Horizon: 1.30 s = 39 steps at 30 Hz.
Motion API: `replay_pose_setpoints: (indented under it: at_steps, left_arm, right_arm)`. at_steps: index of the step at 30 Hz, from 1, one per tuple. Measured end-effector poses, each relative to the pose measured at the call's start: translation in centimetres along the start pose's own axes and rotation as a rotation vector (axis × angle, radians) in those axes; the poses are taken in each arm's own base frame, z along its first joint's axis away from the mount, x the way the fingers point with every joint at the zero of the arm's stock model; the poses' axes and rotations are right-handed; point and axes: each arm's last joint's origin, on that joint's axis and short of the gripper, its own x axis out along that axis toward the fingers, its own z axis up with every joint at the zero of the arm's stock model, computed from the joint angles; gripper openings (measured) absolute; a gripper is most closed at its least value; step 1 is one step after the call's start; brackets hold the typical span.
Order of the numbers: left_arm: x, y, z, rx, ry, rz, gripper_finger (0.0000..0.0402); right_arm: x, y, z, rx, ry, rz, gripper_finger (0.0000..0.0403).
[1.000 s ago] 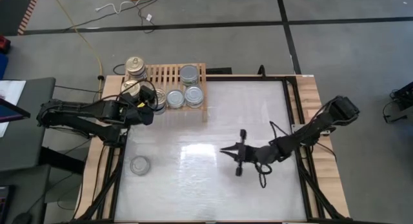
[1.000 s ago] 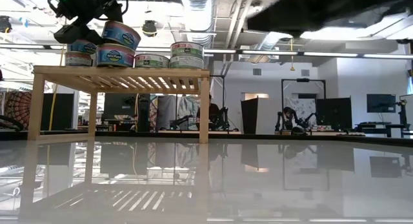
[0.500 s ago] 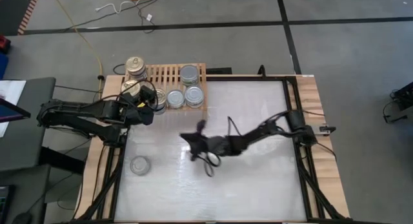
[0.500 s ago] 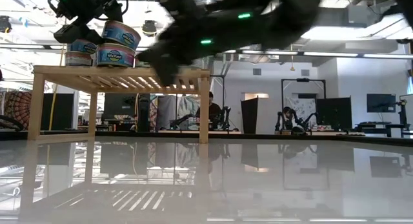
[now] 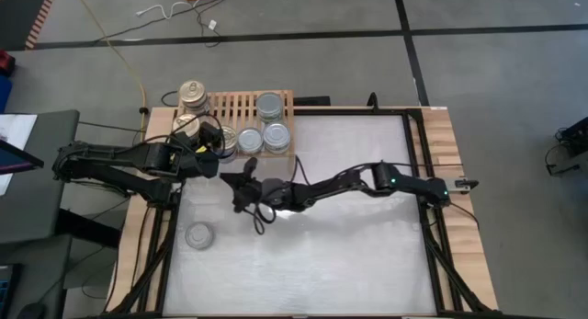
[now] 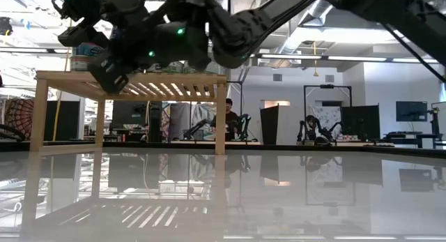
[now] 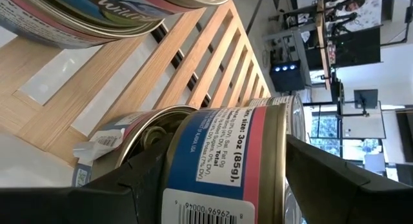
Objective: Stack canned seafood by type on shelf
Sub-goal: Stack the blue tuna can on top of the bottom right blue tuna can on the shelf
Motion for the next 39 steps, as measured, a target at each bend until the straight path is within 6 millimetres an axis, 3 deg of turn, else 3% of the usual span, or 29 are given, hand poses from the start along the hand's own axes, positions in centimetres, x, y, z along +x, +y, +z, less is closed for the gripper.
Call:
replay_pose_setpoints:
  at_steps: [11,17,39]
  left_arm:
    - [0.0,0.0,0.0,0.060,0.003,0.000,0.0268]
    - [0.0,0.0,-0.1,0.063,0.008,0.002,0.0268]
    - [-1.2,0.5,-0.8,0.091,0.131,0.028,0.0268]
  right_arm:
    - [0.9,0.1,-0.8,-0.063,0.017,-0.008,0.0013]
    - [1.6,-0.8,-1.9,-0.066,0.040,-0.024,0.0013]
    - [2.2,-1.7,-2.1,-0.058,0.034,-0.041,0.0013]
